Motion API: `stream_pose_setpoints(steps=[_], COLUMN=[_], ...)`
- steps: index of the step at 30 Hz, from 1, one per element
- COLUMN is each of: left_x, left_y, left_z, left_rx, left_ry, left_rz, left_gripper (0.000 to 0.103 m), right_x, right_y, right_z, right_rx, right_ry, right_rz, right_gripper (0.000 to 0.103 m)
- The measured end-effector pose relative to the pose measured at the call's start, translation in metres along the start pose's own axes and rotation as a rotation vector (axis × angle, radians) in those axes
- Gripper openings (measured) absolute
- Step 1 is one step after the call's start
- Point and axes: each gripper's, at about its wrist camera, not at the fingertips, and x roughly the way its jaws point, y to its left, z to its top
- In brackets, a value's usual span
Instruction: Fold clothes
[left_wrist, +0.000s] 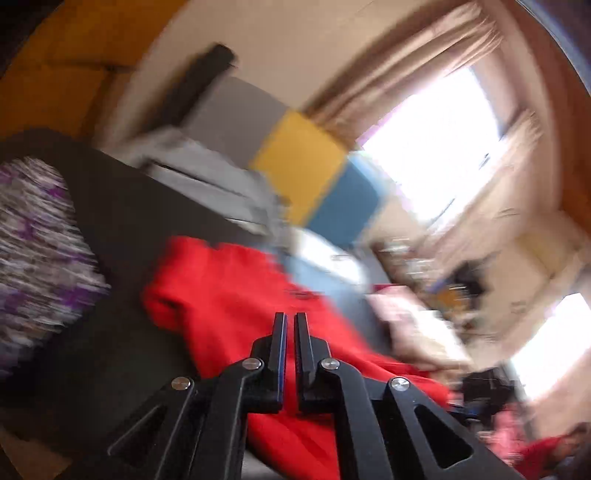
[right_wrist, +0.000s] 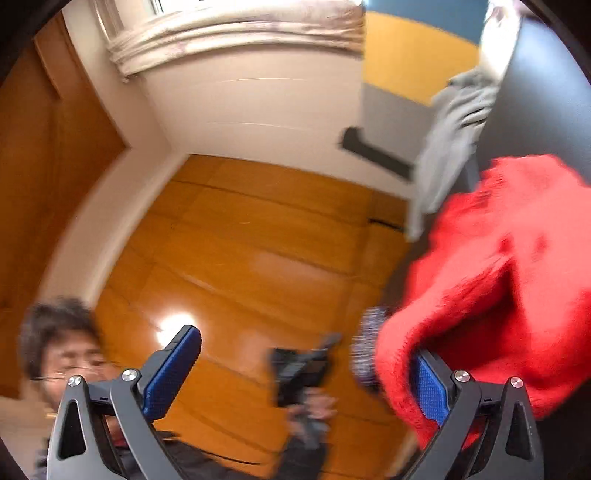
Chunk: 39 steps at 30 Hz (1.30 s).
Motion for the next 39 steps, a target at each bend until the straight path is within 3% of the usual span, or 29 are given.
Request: stream_pose_setpoints(steps=[4, 7, 9, 12, 17, 21, 25, 29, 35, 39], left_x=[0.017, 0.049, 0.075, 0.113, 0.145, 0.147, 0.156, 0.153, 0.146, 0.148], left_y=[0.015, -0.016, -0.046, -0.084, -0.092, -0.092, -0.072, -0.066, -0.057, -0.046], left_z=[-0.014, -0.046, -0.075, -0.119, -0.159, -0.172, -0.163, -0.155, -0.142, -0.146], left_rx=[-0.037, 0.064, 0.19, 0.366, 0.435, 0.517, 0.403, 0.437, 0.434, 0.393], left_ry=[0.108, 0.22, 0.312, 0.441, 0.584, 0.623, 0.68, 0.714, 0.699, 0.696], left_rz=[-0.008, -0.076, -0.124, -0.163, -0.137, -0.125, -0.149, -0.132, -0.115, -0.143], left_gripper=[0.005, 0.006, 0.006, 0.006, 0.006, 0.007, 0.005, 0.001, 0.001, 0.001], right_x=[0.022, 0.032, 0.028, 0.01, -0.035, -0.028, -0.034, -0.052, -0.039, -0.025], right_y=[-0.015, -0.028, -0.039, -0.053, -0.069, -0.089, -0.07, -0.042, 0.005, 0.003], right_z=[-0.023, -0.032, -0.031, -0.022, -0.009, 0.008, 0.053, 0.109, 0.126, 0.067], right_rx=[-0.003, 0.023, 0.069, 0.131, 0.218, 0.303, 0.232, 0.123, -0.098, -0.164], right_ry=[0.157, 0.202, 0.183, 0.097, -0.118, -0.143, -0.314, -0.541, -0.372, -0.077], right_rz=[-0.167, -0.27, -0.308, -0.34, -0.346, -0.245, -0.159, -0.199, -0.5, -0.561], right_gripper=[0.103, 0.103, 0.103, 0.103, 0.103, 0.103, 0.103, 0.103, 0.103, 0.103])
